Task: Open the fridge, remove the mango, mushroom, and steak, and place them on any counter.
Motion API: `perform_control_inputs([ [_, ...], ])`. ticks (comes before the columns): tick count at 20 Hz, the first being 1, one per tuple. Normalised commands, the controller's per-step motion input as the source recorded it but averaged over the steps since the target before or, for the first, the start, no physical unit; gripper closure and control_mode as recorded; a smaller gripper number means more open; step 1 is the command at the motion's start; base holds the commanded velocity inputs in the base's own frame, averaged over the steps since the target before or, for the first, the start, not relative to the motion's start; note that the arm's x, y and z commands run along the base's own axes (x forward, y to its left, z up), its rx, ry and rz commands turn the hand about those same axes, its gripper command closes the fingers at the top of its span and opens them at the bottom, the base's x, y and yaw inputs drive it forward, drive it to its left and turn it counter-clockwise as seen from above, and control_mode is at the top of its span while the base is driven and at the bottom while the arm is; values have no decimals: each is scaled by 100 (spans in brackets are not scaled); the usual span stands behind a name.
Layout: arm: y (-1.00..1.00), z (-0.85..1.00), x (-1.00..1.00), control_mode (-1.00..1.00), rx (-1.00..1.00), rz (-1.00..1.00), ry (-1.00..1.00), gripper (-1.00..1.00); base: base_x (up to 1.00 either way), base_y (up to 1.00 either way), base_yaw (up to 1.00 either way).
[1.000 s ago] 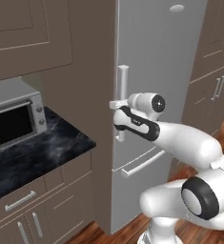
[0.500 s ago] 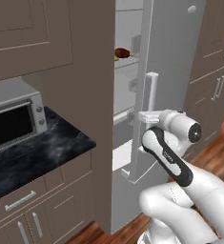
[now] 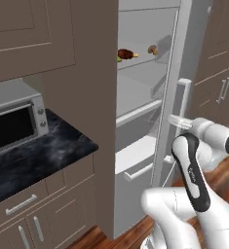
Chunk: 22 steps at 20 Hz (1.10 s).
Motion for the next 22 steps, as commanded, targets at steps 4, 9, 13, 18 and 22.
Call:
perform_control_inputs([
  [4,-80,78,-79,-100,22,-1,1,-100,0,0,0],
  [9,-18,93,-100,-100,11,0,1,-100,0,0,0],
  [13,6,80,-100,-100,1,-10,17,-100,0,0,0],
  [18,51,54,-83,-100,-4,-27,35,-100,0,0,0],
  [22,100,13,7,-100,-17,-18,54,-100,0,0,0],
])
